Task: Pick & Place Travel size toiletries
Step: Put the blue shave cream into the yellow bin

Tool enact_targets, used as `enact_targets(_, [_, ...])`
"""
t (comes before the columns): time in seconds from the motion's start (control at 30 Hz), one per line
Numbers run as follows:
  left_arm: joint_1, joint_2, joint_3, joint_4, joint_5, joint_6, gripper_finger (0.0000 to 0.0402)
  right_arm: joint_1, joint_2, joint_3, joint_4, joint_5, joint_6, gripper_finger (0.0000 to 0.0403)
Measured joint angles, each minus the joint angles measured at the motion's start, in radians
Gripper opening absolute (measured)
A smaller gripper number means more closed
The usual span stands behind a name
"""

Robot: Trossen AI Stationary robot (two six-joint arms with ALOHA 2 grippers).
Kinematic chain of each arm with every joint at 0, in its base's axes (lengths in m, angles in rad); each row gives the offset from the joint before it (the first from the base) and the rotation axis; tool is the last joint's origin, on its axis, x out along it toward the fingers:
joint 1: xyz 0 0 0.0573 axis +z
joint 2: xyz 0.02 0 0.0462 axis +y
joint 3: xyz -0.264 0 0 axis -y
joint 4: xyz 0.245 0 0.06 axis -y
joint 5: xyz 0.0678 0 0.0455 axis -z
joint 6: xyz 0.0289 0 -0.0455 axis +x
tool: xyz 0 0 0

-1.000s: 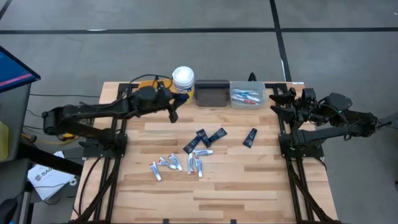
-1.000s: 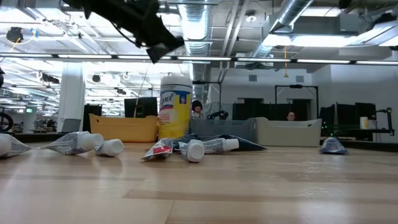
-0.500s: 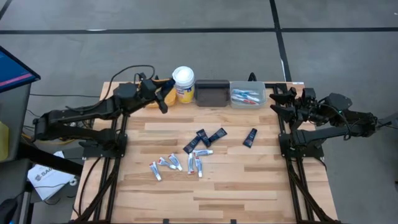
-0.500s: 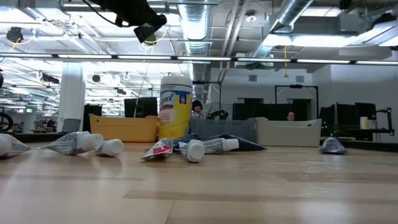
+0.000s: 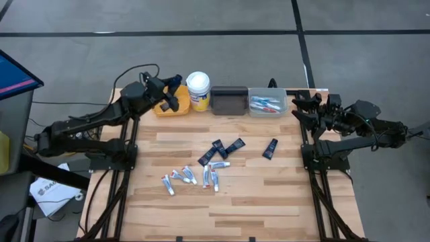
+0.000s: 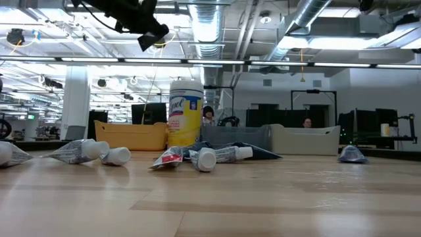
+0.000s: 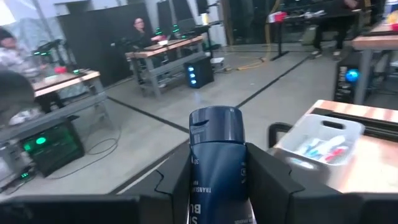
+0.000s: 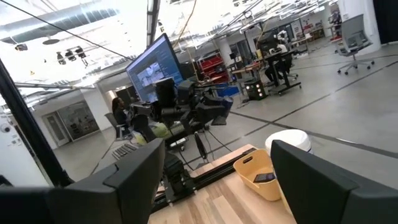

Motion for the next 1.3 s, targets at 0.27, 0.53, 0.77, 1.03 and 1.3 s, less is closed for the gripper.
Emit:
enact_targets(0.27, [0.122, 0.006, 0.0, -0.031, 0.0, 0.0, 0.012, 0.0, 0.0, 0.0, 0.0, 0.017, -0.003, 0.0285])
enact_targets(0.53, [0.235, 0.03, -0.063, -0.047, 0.034, -0.001, 0.0122, 0.0, 0.0, 0.0, 0.0, 0.019, -0.026, 0.0285])
enact_targets(0.77, [0.273, 0.09, -0.151, -0.045, 0.069, -0.031, 0.0119, 0.0, 0.0, 0.0, 0.0, 0.019, -0.029, 0.0285])
enact_targets(1.03, [0.28, 0.269, -0.191, -0.036, 0.107, -0.028, 0.012, 0.0, 0.0, 0.0, 0.0, 0.045, -0.028, 0.0286])
enact_targets(1.3, [0.28, 0.375, -0.192, -0.031, 0.107, -0.021, 0.0123, 0.0, 0.0, 0.0, 0.0, 0.045, -0.019, 0.0286])
